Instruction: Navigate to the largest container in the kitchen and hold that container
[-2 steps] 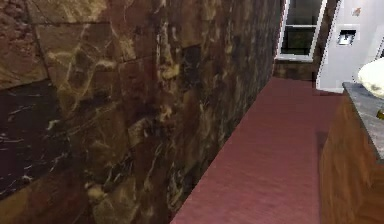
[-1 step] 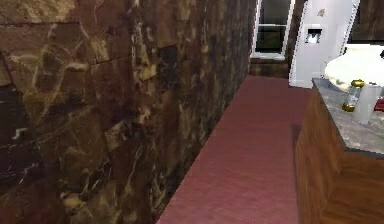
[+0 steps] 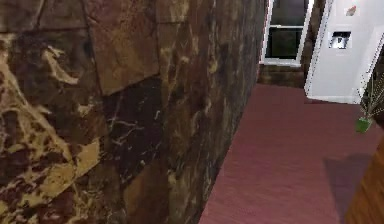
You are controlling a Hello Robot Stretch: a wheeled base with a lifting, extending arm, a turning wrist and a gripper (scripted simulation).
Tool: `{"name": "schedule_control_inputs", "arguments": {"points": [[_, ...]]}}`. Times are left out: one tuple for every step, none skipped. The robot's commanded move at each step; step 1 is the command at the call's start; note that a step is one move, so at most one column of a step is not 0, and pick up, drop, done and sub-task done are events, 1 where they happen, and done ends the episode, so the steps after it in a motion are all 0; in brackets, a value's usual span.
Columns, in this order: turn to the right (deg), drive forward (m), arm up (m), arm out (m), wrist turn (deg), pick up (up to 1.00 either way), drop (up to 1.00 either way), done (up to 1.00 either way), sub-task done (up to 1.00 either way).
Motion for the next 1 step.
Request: {"name": "schedule_control_inputs", "arguments": {"points": [[30.0,0.0,0.0,0.0,0.0,0.0,0.0,0.0,0.0]]}}
